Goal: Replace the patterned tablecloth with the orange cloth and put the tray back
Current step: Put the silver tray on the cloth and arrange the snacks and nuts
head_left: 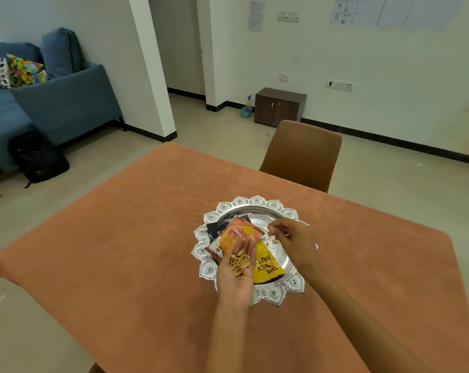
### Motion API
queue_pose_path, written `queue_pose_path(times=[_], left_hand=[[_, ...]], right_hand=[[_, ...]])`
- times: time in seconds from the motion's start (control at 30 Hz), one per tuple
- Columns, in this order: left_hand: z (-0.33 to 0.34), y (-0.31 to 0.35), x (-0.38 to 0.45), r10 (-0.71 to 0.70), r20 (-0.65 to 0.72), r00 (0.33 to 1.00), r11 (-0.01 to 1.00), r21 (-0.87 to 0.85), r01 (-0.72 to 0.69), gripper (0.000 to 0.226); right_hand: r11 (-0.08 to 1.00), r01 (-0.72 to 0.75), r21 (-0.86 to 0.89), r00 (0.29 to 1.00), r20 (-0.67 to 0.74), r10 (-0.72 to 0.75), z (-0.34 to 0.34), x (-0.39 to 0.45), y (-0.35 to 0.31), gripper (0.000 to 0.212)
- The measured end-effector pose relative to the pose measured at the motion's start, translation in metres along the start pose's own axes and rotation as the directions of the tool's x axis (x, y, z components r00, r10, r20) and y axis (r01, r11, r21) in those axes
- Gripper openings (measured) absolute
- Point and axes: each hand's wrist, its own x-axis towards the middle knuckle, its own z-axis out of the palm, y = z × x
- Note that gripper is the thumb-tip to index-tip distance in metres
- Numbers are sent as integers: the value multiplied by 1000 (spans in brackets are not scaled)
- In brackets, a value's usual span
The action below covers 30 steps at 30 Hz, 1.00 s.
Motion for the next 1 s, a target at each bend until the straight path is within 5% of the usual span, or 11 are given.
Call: queue_pose_path(times=[0.13, 0.23, 0.53, 0.7, 1.0], left_hand=[[-4, 12, 1, 89, -4, 996, 995, 42, -89, 55], [-3, 15, -1, 106, 10, 994, 991, 81, -106, 55], [-11, 18, -5, 105, -2, 994, 989, 107, -104, 51], [-8, 13, -6, 94, -11, 995, 988, 125, -92, 49], [-8, 7, -9, 72, -7, 997, 986, 152, -70, 53]], right_hand=[[864, 47, -501, 965, 245, 90, 14, -7, 27, 14], [773, 129, -621, 958, 278, 63, 34, -15, 22, 24], [710, 243, -661, 955, 289, -58, 52, -13, 19, 23], [551, 369, -748, 927, 342, -156, 45, -7, 21, 34], [510, 502, -699, 863, 441, -245, 46, -8, 25, 27]])
